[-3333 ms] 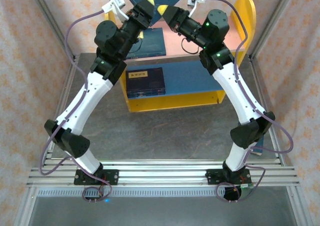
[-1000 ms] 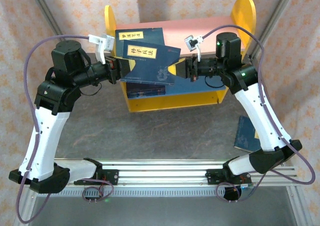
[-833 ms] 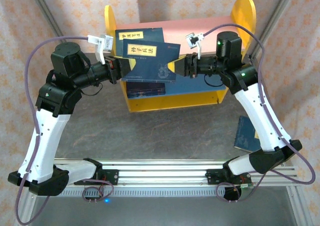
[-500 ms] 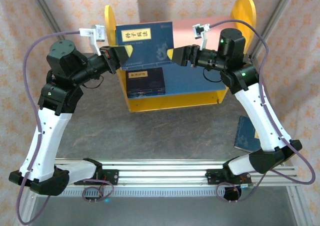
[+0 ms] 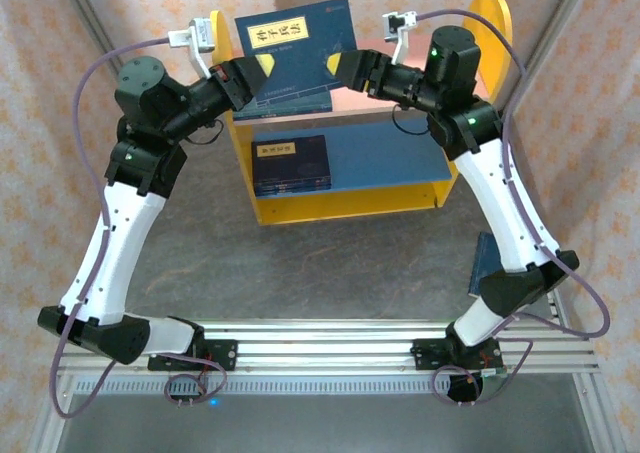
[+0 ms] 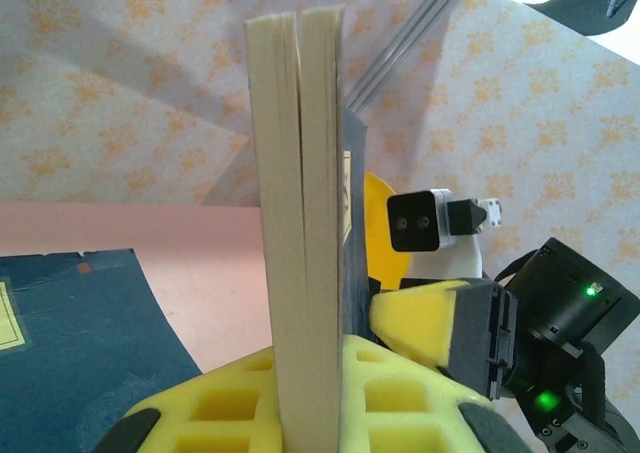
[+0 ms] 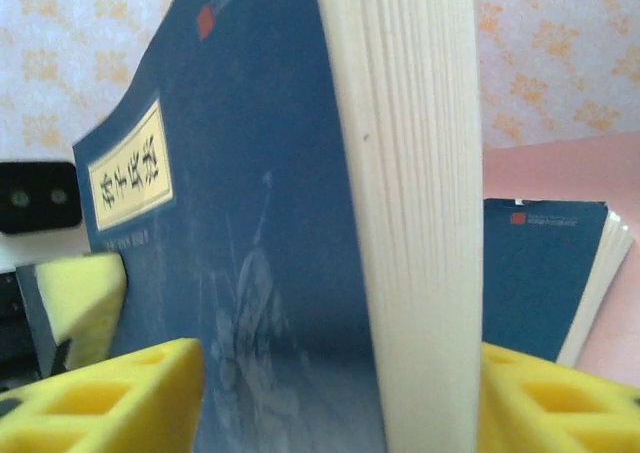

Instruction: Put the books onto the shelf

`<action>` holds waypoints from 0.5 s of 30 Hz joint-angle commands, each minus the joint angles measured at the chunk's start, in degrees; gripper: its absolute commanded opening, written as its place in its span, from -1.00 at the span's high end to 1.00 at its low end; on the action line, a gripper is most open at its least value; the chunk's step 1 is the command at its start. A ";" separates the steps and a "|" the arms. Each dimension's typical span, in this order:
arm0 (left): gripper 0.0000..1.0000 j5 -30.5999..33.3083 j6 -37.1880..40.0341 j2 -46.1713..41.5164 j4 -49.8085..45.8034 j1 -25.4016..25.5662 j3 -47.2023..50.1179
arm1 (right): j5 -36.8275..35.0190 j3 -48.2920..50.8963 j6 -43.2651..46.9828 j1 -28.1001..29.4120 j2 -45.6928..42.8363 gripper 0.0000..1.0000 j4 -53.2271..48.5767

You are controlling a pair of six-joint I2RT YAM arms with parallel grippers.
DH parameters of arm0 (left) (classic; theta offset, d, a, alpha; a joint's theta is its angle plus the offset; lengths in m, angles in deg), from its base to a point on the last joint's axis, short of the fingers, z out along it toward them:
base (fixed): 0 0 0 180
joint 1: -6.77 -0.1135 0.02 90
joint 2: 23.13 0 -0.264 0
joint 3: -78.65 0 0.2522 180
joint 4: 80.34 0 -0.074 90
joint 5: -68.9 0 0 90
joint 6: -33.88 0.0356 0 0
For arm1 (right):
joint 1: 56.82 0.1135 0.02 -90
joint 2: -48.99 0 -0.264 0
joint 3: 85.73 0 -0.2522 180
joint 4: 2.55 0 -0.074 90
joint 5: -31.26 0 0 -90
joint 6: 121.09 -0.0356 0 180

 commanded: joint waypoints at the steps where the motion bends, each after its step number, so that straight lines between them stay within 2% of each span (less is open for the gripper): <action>1: 1.00 -2.29 -1.89 -0.52 6.30 -0.94 -2.98 | 1.29 -2.84 -2.11 0.17 0.62 0.02 2.89; 3: 1.00 -2.29 -1.82 -0.28 6.31 -1.51 -2.98 | 1.37 -3.27 -2.23 0.13 0.96 0.23 2.89; 5: 1.00 -2.54 -1.90 0.00 6.19 -2.09 -2.96 | 0.86 -3.58 -2.19 0.13 1.16 0.55 2.62; 8: 1.00 -1.99 -1.46 0.46 4.96 -2.96 -3.15 | 0.57 -4.46 -1.80 0.17 1.57 0.83 1.93; 9: 0.94 -1.41 -0.90 0.40 4.03 -3.07 -3.32 | 0.46 -4.79 -1.66 0.12 1.81 0.85 1.84; 12: 0.51 1.75 1.29 -0.56 1.67 -3.53 -2.83 | -0.76 -5.87 -1.15 -0.03 2.28 0.90 0.67; 15: 0.20 4.52 3.81 -2.05 -1.74 -3.67 -2.92 | -0.89 -6.66 -1.43 -0.44 3.09 0.93 0.52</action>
